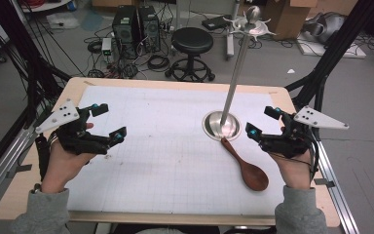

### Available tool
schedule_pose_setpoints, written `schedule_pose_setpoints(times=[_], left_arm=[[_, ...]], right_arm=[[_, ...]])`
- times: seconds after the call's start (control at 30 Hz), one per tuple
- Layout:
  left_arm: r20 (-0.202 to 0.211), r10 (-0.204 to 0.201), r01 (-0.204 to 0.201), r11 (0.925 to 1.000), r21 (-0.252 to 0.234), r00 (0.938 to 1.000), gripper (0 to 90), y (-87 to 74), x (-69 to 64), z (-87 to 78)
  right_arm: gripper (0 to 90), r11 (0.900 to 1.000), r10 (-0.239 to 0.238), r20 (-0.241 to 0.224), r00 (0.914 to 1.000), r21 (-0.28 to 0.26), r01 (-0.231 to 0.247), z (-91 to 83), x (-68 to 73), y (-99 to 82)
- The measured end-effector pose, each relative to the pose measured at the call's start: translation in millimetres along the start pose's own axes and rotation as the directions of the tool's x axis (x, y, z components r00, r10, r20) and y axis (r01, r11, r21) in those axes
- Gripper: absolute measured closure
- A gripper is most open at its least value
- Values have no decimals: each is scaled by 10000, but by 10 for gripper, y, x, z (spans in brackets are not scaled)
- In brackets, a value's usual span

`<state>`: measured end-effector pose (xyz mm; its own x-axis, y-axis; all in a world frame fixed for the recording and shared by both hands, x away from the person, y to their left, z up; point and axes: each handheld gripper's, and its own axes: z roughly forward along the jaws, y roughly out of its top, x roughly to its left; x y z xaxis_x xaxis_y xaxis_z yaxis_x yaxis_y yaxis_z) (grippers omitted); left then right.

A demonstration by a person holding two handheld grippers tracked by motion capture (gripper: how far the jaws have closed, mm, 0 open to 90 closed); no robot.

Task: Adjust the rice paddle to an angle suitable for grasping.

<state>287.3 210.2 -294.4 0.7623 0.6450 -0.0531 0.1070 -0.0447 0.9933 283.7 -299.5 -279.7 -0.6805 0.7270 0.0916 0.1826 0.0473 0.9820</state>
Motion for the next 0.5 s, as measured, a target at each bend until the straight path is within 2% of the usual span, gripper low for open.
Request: schedule_pose_setpoints(times=[0.2,0.27,0.33,0.4,0.43,0.47,0.5], left_arm=[[-129,90,-90,10000,-12,9999,17,-2,-1,-13],[-178,53,-55,9999,-92,9998,17,1,7,-24],[-230,12,-14,10000,-82,9997,17,1,19,-26],[-192,-8,7,10000,-57,9998,17,-6,31,-20],[-192,-8,7,10000,-57,9998,17,-6,31,-20],[-179,-26,26,10000,41,9998,17,-15,35,-14],[-179,-26,26,10000,41,9998,17,-15,35,-14]], right_arm=[[99,9993,-59,85,9999,357,56,68,-56,-30],[150,9983,-128,103,9999,578,121,92,-57,-57],[174,9976,-92,412,9991,687,63,108,-63,-82],[251,9973,28,449,9990,728,-61,114,-90,-114],[251,9973,28,449,9990,728,-61,114,-90,-114],[325,9964,89,638,9979,833,-142,114,-115,-152],[325,9964,89,638,9979,833,-142,114,-115,-152]])
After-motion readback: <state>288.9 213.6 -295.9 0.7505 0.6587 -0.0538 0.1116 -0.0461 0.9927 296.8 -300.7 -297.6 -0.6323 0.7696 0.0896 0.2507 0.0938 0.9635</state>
